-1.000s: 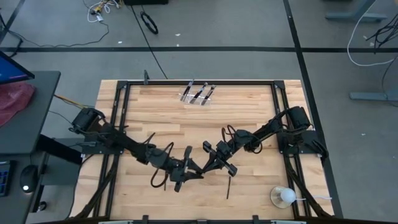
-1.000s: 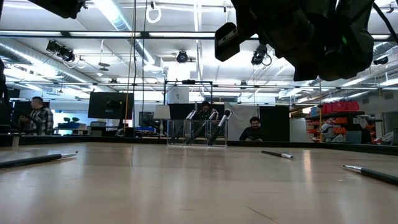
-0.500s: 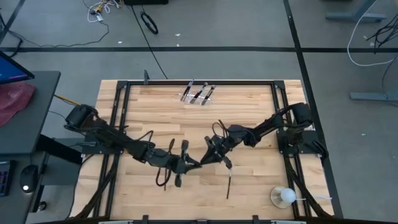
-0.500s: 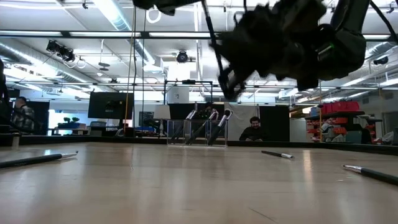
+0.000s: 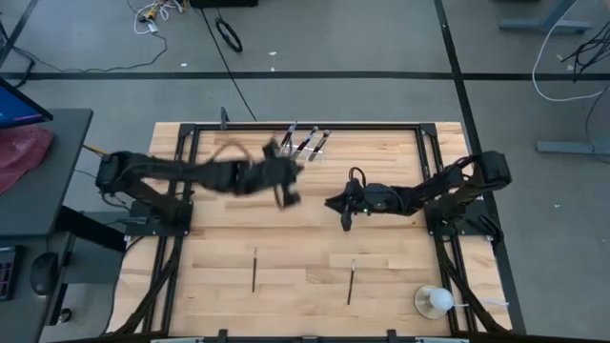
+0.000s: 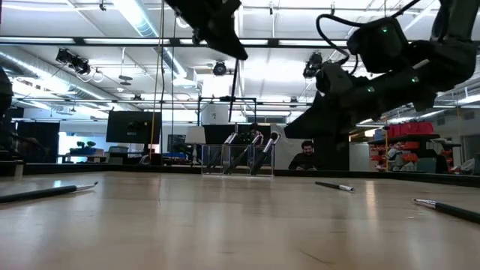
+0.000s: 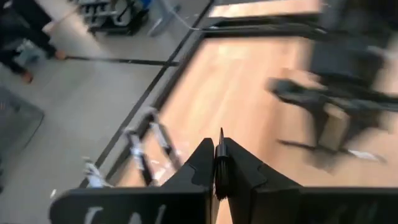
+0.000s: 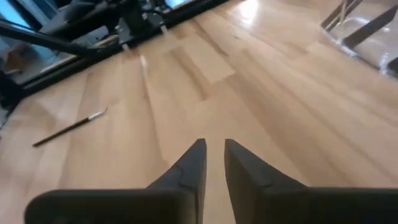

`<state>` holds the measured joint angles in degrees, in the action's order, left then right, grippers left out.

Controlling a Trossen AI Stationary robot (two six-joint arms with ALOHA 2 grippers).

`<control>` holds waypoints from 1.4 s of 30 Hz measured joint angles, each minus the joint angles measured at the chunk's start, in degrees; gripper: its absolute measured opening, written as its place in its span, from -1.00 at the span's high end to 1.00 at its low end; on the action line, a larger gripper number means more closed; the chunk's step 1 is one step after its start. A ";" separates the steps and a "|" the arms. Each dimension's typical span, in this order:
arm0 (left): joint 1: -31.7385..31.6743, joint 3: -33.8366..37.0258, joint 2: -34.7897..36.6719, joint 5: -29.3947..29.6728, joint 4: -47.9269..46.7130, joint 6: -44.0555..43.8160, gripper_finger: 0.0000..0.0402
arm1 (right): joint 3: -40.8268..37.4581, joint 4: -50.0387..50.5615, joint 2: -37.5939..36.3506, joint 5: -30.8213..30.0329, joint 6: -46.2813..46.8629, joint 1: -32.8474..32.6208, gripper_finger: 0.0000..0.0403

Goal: Put items in baskets/containers
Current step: Put the black brow brush into the transparent organizer

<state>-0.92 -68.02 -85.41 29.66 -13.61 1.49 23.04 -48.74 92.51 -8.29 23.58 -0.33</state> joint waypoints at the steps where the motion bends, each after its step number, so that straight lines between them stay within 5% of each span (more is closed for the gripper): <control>1: -3.03 -0.67 -0.02 -1.98 -0.14 0.08 0.90 | -0.41 -0.46 0.02 0.00 0.32 -0.39 0.72; 8: -21.70 -1.00 -0.85 -7.37 -2.29 0.53 0.88 | -1.17 -3.51 0.09 0.15 -0.43 -4.07 0.78; 14: -29.72 -1.01 -3.03 -18.44 -0.25 -0.46 0.88 | -1.17 -6.62 0.11 0.13 -1.88 -5.31 0.78; 35: -31.78 -0.93 -15.41 -20.91 2.53 -3.90 0.83 | -1.17 -7.38 0.13 0.13 -1.78 -5.30 0.77; 42: -31.76 -0.93 -15.91 -20.98 2.95 -5.10 0.62 | -1.17 -7.35 0.13 0.13 -2.00 -5.30 0.77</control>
<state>-32.69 -68.95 -101.32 8.69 -10.66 -3.62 21.87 -56.09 92.64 -8.16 21.58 -5.63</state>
